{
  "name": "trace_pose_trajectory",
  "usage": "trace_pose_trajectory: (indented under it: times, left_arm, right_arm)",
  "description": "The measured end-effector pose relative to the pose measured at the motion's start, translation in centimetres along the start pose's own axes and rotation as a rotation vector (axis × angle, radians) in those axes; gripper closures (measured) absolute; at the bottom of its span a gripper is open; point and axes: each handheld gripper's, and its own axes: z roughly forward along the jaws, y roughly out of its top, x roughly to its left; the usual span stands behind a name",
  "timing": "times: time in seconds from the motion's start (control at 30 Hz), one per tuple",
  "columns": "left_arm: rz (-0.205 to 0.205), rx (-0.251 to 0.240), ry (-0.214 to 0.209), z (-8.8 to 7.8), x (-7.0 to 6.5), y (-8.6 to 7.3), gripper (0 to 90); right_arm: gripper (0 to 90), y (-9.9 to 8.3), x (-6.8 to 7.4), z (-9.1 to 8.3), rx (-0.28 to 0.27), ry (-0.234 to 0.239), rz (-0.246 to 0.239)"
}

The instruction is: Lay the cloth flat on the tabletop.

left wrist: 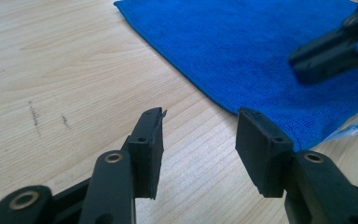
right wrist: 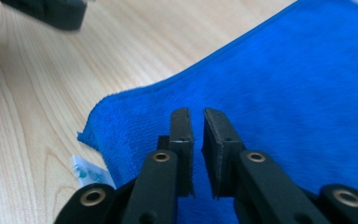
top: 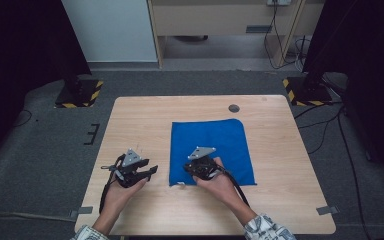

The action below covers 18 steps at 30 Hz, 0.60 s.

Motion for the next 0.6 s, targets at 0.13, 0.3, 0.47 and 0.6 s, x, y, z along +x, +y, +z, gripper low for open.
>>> trace_pose_trajectory:
  times: [0.13, 0.3, 0.47, 0.6]
  left_arm:
    - [-0.004, -0.002, 0.005, -0.1, 0.2, -0.1, 51.2]
    - [-0.006, -0.008, 0.011, -0.2, 0.3, 0.0, 51.2]
    - [-0.003, -0.018, 0.003, 0.2, 0.7, 0.8, 46.2]
    - [0.003, -0.021, -0.002, 1.1, 1.3, 2.0, 39.3]
  right_arm:
    - [81.8, 0.1, 0.6, 0.2, -0.013, 0.007, -0.006]
    - [86.9, 0.3, 2.0, -1.4, -0.065, 0.047, -0.020]
    - [87.3, 0.2, 3.7, -1.7, -0.054, 0.081, -0.069]
    - [85.1, 0.5, 3.9, -1.7, -0.058, 0.081, -0.074]
